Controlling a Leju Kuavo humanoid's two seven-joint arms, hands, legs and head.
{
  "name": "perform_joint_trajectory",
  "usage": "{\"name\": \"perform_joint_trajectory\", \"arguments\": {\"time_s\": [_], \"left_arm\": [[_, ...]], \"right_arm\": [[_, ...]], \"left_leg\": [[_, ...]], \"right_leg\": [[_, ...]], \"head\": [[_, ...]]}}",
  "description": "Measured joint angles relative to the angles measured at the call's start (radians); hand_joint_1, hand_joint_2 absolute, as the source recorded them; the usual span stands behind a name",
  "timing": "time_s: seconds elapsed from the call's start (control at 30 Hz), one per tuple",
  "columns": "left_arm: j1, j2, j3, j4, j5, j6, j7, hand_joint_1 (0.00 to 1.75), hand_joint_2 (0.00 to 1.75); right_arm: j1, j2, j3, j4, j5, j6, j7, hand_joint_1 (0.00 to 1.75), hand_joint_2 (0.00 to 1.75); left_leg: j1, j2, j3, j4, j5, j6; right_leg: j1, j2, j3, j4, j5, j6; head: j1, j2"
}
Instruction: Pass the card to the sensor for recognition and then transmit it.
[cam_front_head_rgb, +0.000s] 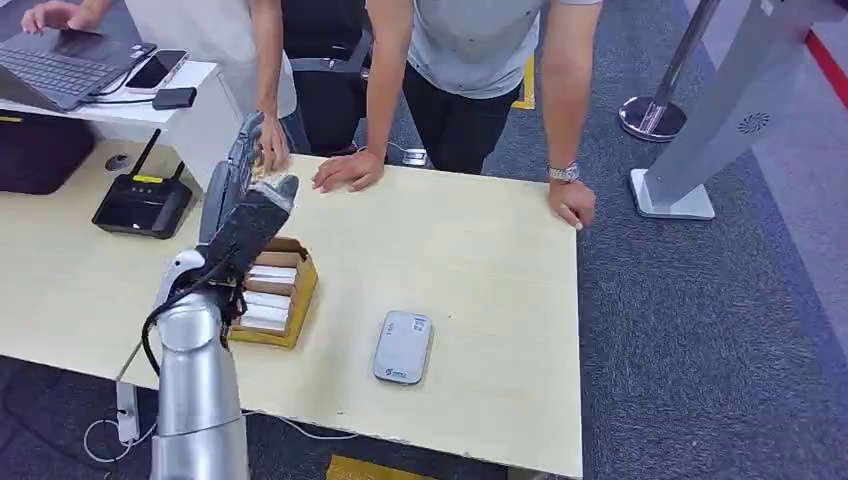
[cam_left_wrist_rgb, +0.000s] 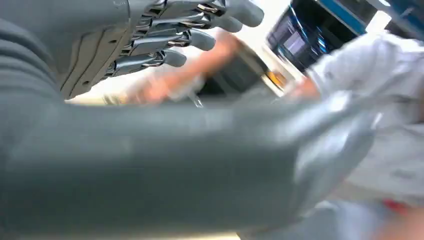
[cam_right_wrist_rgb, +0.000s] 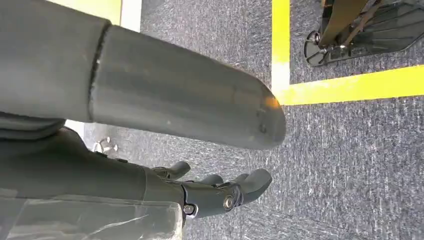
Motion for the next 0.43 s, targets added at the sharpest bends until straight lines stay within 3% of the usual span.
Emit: {"name": "perform_joint_trajectory", "arguments": {"time_s": [0.1, 0.23, 0.43], "left_arm": [[0.052, -0.018, 0.0, -0.016, 0.096, -0.001, -0.015, 0.0, 1.75], [0.092, -0.019, -0.013, -0.042, 0.048, 0.079, -0.071, 0.0, 1.75], [0.115, -0.013, -0.04, -0.049, 0.043, 0.108, -0.092, 0.0, 1.75]], "right_arm": [[0.0, 0.0, -0.003, 0.0, -0.002, -0.002, 0.002, 0.0, 0.0], [0.0, 0.0, -0.009, 0.0, -0.003, -0.008, 0.005, 0.0, 0.0], [0.0, 0.0, -0.014, 0.0, -0.003, -0.011, 0.006, 0.0, 0.0]], "left_leg": [[0.0, 0.0, 0.0, 0.0, 0.0, 0.0], [0.0, 0.0, 0.0, 0.0, 0.0, 0.0], [0.0, 0.0, 0.0, 0.0, 0.0, 0.0]], "right_leg": [[0.0, 0.0, 0.0, 0.0, 0.0, 0.0], [0.0, 0.0, 0.0, 0.0, 0.0, 0.0], [0.0, 0.0, 0.0, 0.0, 0.0, 0.0]], "head": [[0.0, 0.0], [0.0, 0.0], [0.0, 0.0]]}}
